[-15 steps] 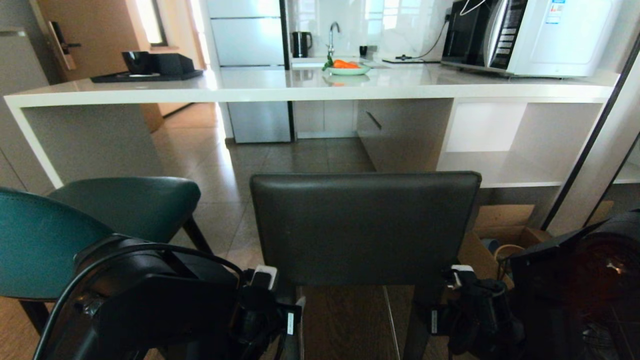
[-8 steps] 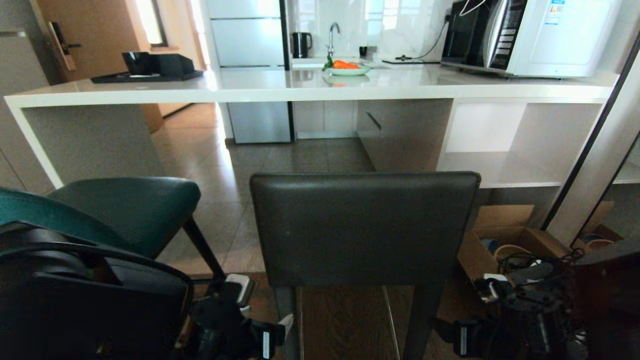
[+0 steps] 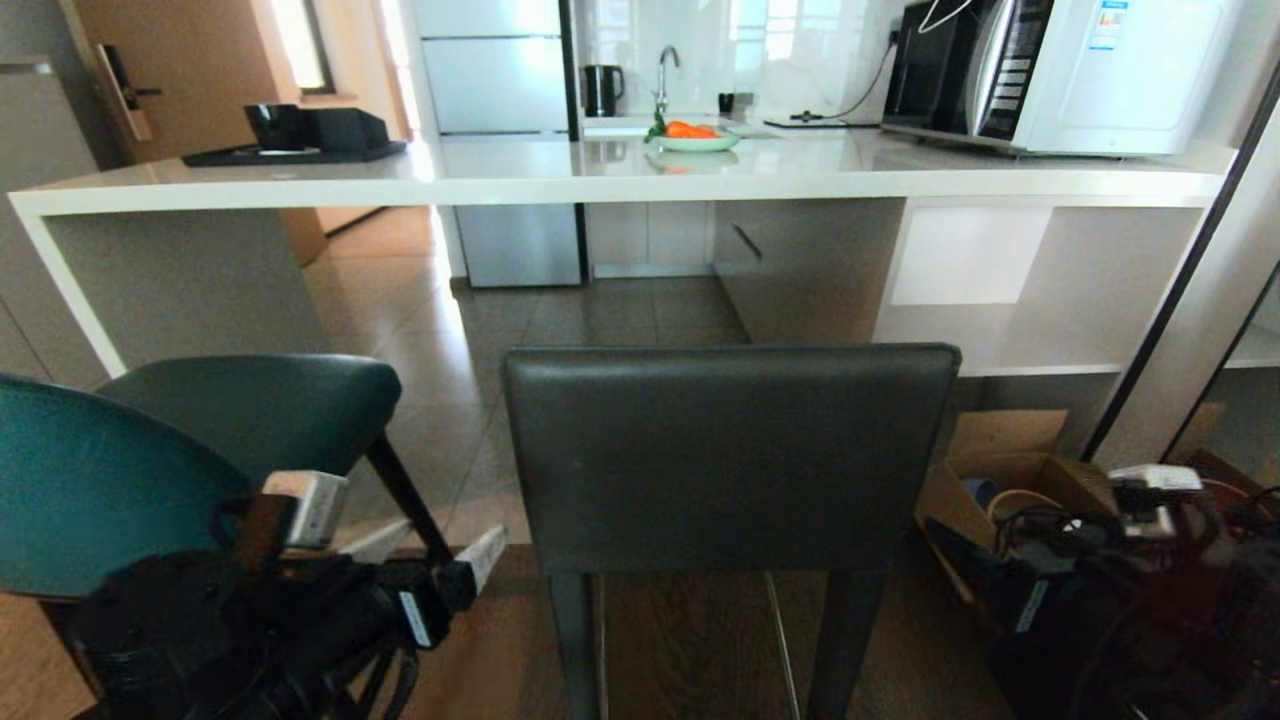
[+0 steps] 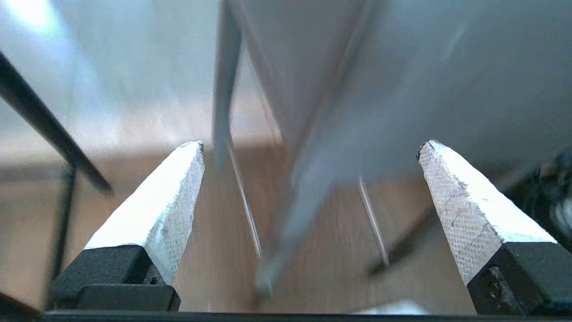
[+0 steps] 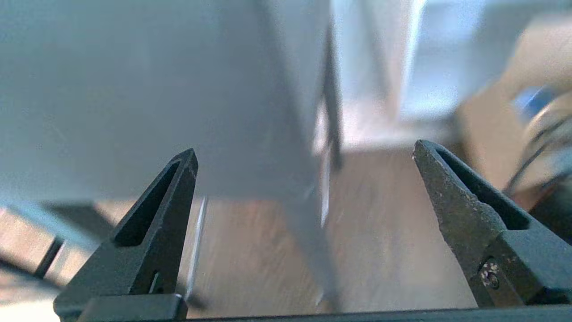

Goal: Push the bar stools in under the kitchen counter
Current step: Push the blue chair back under the dining table

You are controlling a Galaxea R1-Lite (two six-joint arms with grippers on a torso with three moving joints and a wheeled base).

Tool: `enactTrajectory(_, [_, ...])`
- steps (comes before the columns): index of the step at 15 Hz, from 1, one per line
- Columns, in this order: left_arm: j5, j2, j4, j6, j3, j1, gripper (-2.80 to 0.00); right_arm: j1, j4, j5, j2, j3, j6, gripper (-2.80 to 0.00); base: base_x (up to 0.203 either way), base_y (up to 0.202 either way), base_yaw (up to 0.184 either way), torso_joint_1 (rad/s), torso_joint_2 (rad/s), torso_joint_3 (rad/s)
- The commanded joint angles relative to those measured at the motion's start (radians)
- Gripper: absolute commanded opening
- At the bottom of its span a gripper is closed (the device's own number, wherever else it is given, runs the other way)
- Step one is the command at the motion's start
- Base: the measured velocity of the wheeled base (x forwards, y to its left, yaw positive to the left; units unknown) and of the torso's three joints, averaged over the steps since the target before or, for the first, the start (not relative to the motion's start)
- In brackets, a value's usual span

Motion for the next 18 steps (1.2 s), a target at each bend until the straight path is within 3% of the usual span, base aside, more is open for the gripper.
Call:
enactTrajectory(1, [-0.001, -0.268, 0.079, 0.02, -0.008, 0.044, 0.0, -0.035, 0.07, -0.003, -0.259, 0.024, -0.033, 0.0, 0.0, 0.0, 0.0, 0.0, 0.0, 0.0])
enactTrajectory(4, [-0.005, -0.563, 0.386, 0.041, -0.069, 0.158, 0.0, -0.108, 0.394, -0.008, -0.595, -0.038, -0.084, 0.0, 0.0, 0.0, 0.0, 0.0, 0.0, 0.0])
enactTrajectory(7, [-0.033, -0.824, 0.71, 0.043, -0.139, 0.248, 0.0, -0.156, 0.93, -0.015, -0.957, -0.187, -0.104, 0.0, 0.0, 0.0, 0.0, 0.0, 0.0, 0.0])
enactTrajectory(8, [-0.057, -0.897, 0.781, 0.043, -0.151, 0.263, 0.0, -0.166, 1.13, -0.013, -1.064, -0.248, -0.105, 0.0, 0.0, 0.0, 0.0, 0.0, 0.0, 0.0])
enactTrajectory(10, [-0.096, -1.024, 0.891, 0.042, -0.186, 0.28, 0.0, -0.19, 1.381, -0.012, -1.218, -0.348, -0.104, 0.0, 0.0, 0.0, 0.0, 0.0, 0.0, 0.0])
enactTrajectory(13, [-0.139, -1.182, 1.078, 0.042, -0.259, 0.293, 0.0, -0.262, 1.496, -0.011, -1.299, -0.43, -0.105, 0.0, 0.0, 0.0, 0.0, 0.0, 0.0, 0.0])
enactTrajectory(15, [-0.234, -1.252, 1.116, 0.041, -0.275, 0.331, 0.0, -0.279, 1.512, -0.01, -1.325, -0.434, -0.108, 0.0, 0.0, 0.0, 0.0, 0.0, 0.0, 0.0])
enactTrajectory(18, [-0.334, -1.321, 1.196, 0.043, -0.298, 0.453, 0.0, -0.293, 1.568, -0.005, -1.351, -0.442, -0.108, 0.0, 0.0, 0.0, 0.0, 0.0, 0.0, 0.0])
